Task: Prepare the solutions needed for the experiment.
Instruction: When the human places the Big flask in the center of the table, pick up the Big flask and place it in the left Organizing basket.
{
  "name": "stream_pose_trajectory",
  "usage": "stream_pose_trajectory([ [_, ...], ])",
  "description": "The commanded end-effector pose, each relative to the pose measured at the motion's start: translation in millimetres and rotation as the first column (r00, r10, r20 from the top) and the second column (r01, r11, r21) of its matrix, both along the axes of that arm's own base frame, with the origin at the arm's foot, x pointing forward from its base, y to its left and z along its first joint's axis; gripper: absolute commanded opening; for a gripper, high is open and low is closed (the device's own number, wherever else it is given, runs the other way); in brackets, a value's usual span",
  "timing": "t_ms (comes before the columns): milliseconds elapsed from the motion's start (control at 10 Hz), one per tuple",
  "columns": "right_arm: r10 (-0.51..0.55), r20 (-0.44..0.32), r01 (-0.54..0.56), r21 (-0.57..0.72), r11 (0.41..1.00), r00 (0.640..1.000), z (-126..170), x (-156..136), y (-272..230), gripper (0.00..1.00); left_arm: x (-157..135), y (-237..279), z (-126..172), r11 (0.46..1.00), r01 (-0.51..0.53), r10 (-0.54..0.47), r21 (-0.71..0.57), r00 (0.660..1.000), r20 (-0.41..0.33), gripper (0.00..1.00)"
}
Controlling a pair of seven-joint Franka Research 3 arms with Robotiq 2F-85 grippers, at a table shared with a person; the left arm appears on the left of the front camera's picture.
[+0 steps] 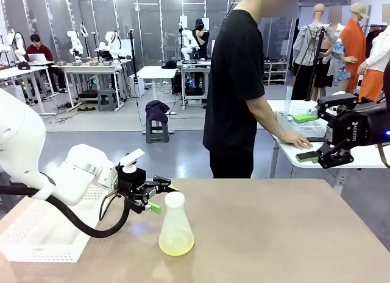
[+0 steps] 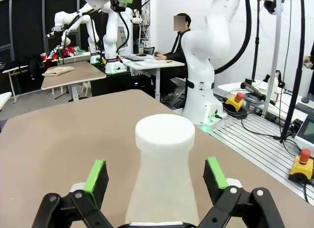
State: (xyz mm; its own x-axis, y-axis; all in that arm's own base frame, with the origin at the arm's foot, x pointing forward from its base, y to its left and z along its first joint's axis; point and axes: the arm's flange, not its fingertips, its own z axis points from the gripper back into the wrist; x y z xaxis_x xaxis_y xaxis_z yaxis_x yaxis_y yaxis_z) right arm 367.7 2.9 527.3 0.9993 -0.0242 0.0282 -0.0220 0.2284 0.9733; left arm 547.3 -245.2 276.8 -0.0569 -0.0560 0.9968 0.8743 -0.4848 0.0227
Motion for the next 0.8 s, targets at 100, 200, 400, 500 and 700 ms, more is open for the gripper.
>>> stream_pose_trajectory([
  [100, 0.004, 0.009, -0.004, 0.007, 1.0, 1.0, 1, 0, 0, 0.96, 6, -12, -10, 0.998, 0.061, -0.061, 0.002, 0.998, 0.004, 1.0],
  [200, 0.004, 0.009, -0.004, 0.007, 1.0, 1.0, 1, 0, 0, 0.96, 5, -17, -14, 0.998, 0.069, -0.069, -0.004, 0.998, 0.006, 1.0],
  [400, 0.004, 0.009, -0.004, 0.007, 1.0, 1.0, 1, 0, 0, 0.96, 3, -25, -17, 0.996, 0.088, -0.088, -0.015, 0.996, 0.001, 1.0],
  [500, 0.004, 0.009, -0.004, 0.007, 1.0, 1.0, 1, 0, 0, 0.96, 1, -30, -17, 0.994, 0.102, -0.102, -0.027, 0.995, -0.007, 1.0],
  [700, 0.004, 0.009, -0.004, 0.007, 1.0, 1.0, 1, 0, 0, 0.96, -3, -36, -19, 0.991, 0.126, -0.127, -0.038, 0.991, -0.029, 1.0],
])
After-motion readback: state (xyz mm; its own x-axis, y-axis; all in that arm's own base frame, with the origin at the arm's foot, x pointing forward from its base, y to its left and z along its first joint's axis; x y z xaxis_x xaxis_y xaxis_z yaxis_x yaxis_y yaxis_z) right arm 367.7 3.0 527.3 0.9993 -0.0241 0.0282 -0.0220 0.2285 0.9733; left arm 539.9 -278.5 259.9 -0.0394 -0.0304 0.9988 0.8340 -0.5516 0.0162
